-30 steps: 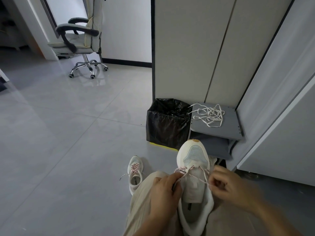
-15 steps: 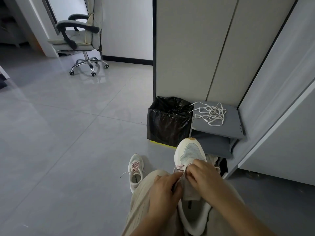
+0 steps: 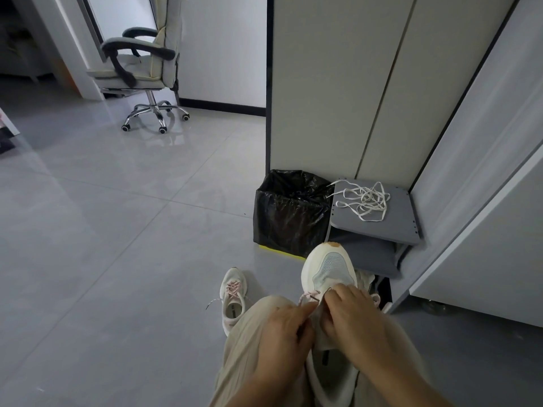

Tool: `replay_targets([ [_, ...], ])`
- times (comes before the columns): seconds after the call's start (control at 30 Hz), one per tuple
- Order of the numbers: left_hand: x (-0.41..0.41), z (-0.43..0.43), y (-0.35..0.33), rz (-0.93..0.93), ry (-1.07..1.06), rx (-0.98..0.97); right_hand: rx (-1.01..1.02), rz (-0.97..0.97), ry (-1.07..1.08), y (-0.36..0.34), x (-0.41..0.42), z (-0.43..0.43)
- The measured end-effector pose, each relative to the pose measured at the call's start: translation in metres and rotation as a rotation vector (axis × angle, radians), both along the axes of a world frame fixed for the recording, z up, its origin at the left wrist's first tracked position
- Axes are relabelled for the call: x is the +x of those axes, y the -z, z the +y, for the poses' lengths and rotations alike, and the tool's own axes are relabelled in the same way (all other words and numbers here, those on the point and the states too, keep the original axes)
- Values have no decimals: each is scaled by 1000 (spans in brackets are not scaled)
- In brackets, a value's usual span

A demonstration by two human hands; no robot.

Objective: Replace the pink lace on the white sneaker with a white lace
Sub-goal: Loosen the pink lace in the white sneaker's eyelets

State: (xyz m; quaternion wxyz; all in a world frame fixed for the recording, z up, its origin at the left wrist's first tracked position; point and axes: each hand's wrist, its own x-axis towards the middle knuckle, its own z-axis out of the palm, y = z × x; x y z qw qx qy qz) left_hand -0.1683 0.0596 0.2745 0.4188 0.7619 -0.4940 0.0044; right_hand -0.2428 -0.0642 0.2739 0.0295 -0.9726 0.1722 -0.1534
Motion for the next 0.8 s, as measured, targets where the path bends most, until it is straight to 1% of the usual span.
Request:
replay_targets([
  [0.03, 0, -1, -1, 43, -19, 15, 60, -30, -25, -2, -3, 2],
  [0.07, -1, -2, -2, 128, -28, 62, 119, -32, -35, -8, -4, 0],
  [0.1, -2, -2, -2, 220, -52, 91, 181, 7, -37, -12, -6, -5],
  [0.13, -2, -3, -3, 256, -63, 104, 258, 39, -32, -16, -6, -9],
  [0.17, -3, -4, -3, 259, -58, 110, 270, 30, -31, -20, -5, -11],
  [0.23, -3, -5, -4, 248, -44, 117, 152, -58, -33, -17, -3, -14],
  [0.37, -2, -5, -4, 219, -69, 174, 92, -66, 37, -6, -2, -1],
  [0.47, -2, -10, -2, 261, -79, 199, 76, -85, 20, -5, -1, 0],
  [0.5, -2, -10, 0, 264, -80, 208, 101, -97, 7, -4, -2, -1],
  [0.53, -1, -10, 2, 245, -92, 201, 144, -123, -8, -3, -2, -4],
  [0.6, 0, -10, 4, 124, -110, 225, 207, -139, -20, -4, -3, -7],
  [0.7, 0, -11, 16, -31, -113, 206, 127, -116, 15, -5, 1, -2],
  [0.77, 0, -15, 23, -156, -185, 213, 159, -102, 19, -7, 3, 2],
  [0.8, 0, -15, 17, -185, -206, 226, 174, -90, 10, -9, 2, 4],
])
